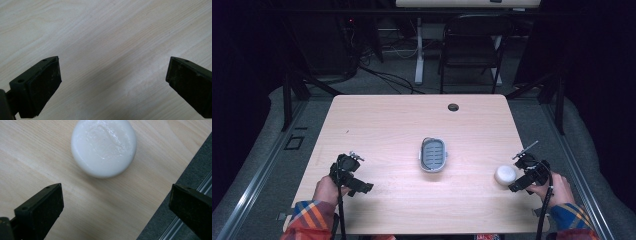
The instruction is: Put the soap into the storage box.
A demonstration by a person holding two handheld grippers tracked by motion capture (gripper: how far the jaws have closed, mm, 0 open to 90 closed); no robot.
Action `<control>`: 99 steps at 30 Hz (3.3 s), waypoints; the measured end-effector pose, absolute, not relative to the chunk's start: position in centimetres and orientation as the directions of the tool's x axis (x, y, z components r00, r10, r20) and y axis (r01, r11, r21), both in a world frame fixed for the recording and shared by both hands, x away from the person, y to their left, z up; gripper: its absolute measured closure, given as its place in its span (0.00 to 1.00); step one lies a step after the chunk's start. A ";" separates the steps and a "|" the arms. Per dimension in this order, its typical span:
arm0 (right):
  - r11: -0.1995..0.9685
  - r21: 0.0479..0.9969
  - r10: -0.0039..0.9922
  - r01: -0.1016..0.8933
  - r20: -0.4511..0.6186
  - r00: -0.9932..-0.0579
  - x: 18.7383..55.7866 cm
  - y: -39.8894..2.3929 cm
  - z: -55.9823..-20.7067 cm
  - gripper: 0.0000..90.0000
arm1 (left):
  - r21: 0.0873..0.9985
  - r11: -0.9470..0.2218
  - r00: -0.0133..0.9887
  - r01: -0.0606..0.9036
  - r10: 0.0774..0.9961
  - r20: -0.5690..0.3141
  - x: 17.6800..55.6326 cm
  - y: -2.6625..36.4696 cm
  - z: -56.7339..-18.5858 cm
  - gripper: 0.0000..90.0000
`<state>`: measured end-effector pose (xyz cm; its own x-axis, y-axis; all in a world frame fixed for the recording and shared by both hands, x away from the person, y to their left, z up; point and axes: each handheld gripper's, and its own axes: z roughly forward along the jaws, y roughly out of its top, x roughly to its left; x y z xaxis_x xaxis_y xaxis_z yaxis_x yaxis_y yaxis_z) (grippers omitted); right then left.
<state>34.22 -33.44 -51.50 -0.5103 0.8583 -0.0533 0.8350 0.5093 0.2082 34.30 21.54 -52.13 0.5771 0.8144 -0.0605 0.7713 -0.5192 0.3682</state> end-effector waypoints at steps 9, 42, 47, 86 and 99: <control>0.553 0.187 0.831 0.812 -0.042 -0.555 35.9 -32.7 -51.6 0.00 | 0.364 -0.522 0.579 0.771 0.813 -0.060 34.4 21.5 -52.2 0.00; 0.591 0.151 0.801 0.792 0.009 -0.599 39.1 -30.2 -53.2 0.00 | 0.357 -0.526 0.582 0.772 0.811 -0.063 34.4 21.4 -52.3 0.00; 0.590 0.150 0.802 0.793 0.001 -0.597 39.3 -30.1 -53.4 0.07 | 0.356 -0.527 0.583 0.772 0.810 -0.064 34.5 21.4 -52.3 0.00; 0.612 0.009 0.791 0.791 -0.015 -0.612 40.0 -29.8 -53.8 0.27 | 0.352 -0.532 0.586 0.770 0.808 -0.062 34.5 21.4 -52.3 0.00; 0.611 0.040 0.791 0.791 -0.007 -0.611 39.8 -29.6 -53.0 0.27 | 0.350 -0.534 0.588 0.770 0.807 -0.061 34.5 21.3 -52.3 0.00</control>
